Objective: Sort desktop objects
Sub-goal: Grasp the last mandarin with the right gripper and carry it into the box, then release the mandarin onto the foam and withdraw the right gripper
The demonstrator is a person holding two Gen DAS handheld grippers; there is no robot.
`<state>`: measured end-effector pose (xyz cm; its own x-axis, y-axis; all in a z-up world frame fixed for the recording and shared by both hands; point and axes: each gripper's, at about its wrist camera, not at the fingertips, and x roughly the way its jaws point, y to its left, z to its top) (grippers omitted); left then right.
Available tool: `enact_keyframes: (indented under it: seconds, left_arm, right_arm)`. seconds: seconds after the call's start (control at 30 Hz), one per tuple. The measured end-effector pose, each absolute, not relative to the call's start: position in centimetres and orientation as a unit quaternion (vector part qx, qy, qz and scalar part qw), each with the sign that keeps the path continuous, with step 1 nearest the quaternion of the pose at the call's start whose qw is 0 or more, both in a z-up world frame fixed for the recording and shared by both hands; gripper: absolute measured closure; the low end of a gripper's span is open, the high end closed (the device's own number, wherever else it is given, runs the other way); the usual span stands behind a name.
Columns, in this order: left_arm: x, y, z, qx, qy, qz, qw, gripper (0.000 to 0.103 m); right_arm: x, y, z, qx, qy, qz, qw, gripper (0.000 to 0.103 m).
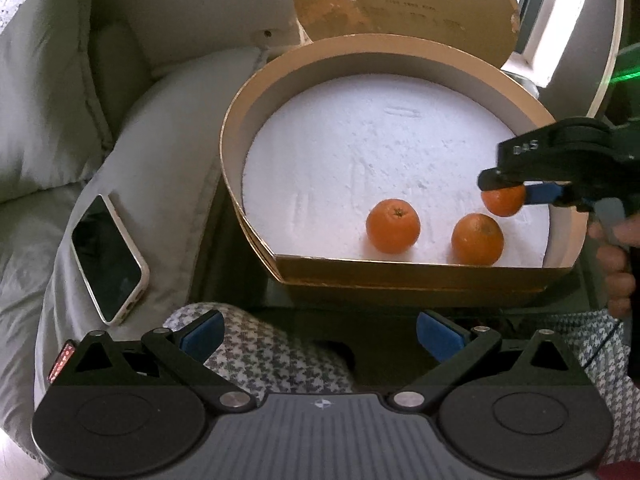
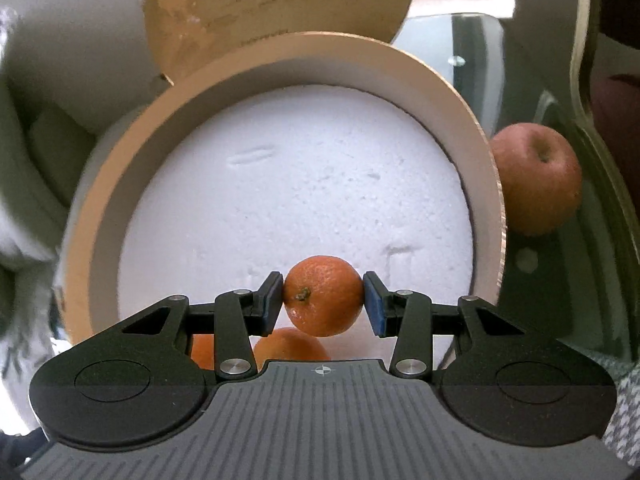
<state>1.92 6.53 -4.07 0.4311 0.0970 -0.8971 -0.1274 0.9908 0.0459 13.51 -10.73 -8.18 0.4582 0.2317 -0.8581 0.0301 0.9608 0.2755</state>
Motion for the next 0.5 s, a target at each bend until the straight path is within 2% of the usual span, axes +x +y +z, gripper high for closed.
enact_keyframes:
  seconds: [0.17, 0.3, 0.5]
  left_arm:
    - [2.0, 6.5, -4.2, -0.014, 0.532, 0.065, 0.844, 0.001]
    - [1.9, 6.4, -4.2, -0.012, 0.532, 0.067, 0.844, 0.001]
    - [1.6, 6.0, -3.7, -0.007, 0.526, 0.067, 0.848, 0.001]
  right_arm:
    - [13.8, -9.3, -9.2, 0.061, 0.521, 0.047, 0.850, 0.058]
    - [13.8, -9.3, -9.7, 0.053, 0.522, 0.046, 0.850, 0.058]
    - [13.5, -9.6, -8.4, 0.048, 0.506, 0.042, 0.860, 0.048]
